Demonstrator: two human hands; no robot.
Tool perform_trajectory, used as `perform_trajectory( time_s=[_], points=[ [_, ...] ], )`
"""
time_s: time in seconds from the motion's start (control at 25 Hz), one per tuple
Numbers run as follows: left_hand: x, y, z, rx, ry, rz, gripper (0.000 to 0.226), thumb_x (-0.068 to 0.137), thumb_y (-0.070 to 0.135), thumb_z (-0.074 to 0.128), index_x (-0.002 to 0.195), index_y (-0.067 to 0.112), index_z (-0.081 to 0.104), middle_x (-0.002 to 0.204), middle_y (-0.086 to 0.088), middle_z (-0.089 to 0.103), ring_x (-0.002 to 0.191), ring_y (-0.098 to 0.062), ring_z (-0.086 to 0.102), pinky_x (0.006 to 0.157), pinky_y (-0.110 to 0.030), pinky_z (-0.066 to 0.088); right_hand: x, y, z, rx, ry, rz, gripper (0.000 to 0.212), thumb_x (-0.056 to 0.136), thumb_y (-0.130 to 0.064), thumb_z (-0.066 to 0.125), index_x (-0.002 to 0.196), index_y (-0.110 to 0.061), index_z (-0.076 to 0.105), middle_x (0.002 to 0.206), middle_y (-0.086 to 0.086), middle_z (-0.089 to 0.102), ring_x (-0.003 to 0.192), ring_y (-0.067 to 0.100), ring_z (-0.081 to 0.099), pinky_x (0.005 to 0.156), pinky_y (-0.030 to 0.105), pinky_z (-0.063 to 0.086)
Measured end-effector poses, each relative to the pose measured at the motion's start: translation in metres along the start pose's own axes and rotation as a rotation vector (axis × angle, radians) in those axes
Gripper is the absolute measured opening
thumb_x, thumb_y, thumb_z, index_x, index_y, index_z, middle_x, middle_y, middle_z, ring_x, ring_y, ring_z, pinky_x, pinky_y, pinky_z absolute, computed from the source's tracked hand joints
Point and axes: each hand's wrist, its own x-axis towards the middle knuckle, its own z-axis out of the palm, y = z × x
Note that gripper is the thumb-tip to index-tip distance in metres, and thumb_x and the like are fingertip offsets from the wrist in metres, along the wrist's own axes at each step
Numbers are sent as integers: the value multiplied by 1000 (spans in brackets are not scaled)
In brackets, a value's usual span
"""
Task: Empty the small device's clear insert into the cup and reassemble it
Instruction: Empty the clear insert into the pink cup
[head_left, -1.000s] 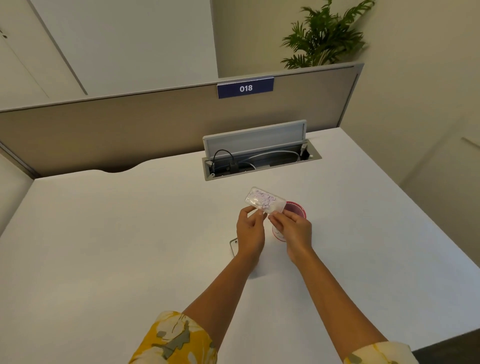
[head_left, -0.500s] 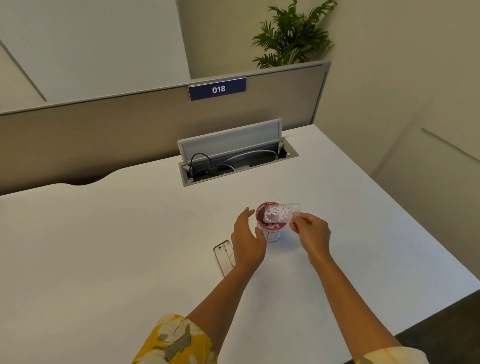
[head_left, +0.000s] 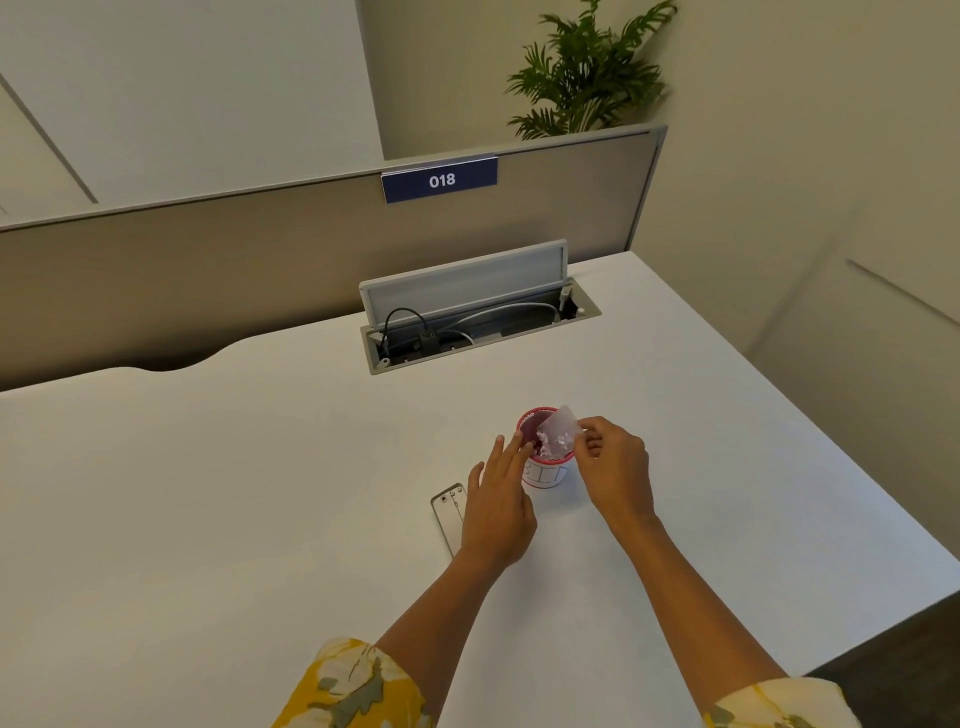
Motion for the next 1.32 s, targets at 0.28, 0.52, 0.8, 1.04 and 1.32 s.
perform_trajectory(
  time_s=[0.28,0.52,0.8,1.04,1.32],
  points=[
    [2,-7,1,141,-35,32,68,99,13,45,158,27,16,168,8,11,156,-16,0,123,-40,-3,-11,8,3,-40,-20,-189,21,88,-14,69,108,-7,71,106,11,74,93,26,71,85,30,54],
    [1,-5,2,115,-40,18,69,99,14,45,159,27,15,168,8,8,156,-17,-1,123,-40,-3,-15,16,3,-35,-2,-200,20,86,-12,71,105,-5,71,103,13,75,90,27,72,83,30,55],
    [1,-5,2,138,-54,20,69,99,15,45,159,27,13,169,7,7,156,-18,-2,124,-41,-1,-18,18,-2,-12,43,-240,21,85,-11,72,105,-5,72,101,13,75,87,27,72,80,32,57],
    [0,-3,-1,135,-67,19,70,99,15,46,159,26,12,169,6,7,156,-19,-1,125,-44,2,-18,12,-2,-53,100,-166,25,83,-19,76,105,-8,74,105,13,75,92,29,71,82,36,56],
    [-1,-1,-2,152,-95,0,71,100,17,47,159,26,9,169,6,5,156,-20,-1,126,-46,4,-22,12,-4,52,105,-134,23,85,-18,73,106,-8,72,104,11,75,89,24,70,79,38,60]
  ],
)
